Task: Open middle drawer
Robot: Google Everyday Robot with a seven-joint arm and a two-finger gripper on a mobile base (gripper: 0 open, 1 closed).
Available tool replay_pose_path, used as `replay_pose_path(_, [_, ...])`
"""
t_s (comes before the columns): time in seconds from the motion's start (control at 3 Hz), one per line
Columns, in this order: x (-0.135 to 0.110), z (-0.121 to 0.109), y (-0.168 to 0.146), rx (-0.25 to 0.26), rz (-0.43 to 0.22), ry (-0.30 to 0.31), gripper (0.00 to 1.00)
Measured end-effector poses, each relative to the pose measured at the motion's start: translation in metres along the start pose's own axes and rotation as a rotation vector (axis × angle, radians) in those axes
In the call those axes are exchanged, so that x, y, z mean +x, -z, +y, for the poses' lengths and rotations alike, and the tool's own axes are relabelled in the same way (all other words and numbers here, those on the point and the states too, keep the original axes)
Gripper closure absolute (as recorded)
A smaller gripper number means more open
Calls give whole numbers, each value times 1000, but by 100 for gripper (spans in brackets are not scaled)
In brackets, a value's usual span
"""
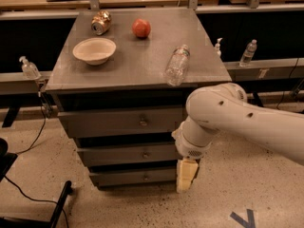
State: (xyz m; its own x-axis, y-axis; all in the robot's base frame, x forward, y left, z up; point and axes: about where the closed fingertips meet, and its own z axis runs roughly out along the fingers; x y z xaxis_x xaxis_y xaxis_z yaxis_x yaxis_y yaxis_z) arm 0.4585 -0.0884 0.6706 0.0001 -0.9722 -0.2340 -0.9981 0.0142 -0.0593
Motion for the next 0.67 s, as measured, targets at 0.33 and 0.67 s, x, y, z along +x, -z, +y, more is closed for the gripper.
replay_pose_path(0.33, [34, -22, -69, 40, -67, -11, 0])
replay_pose_path(0.67, [59, -46, -112, 132, -150, -15, 0])
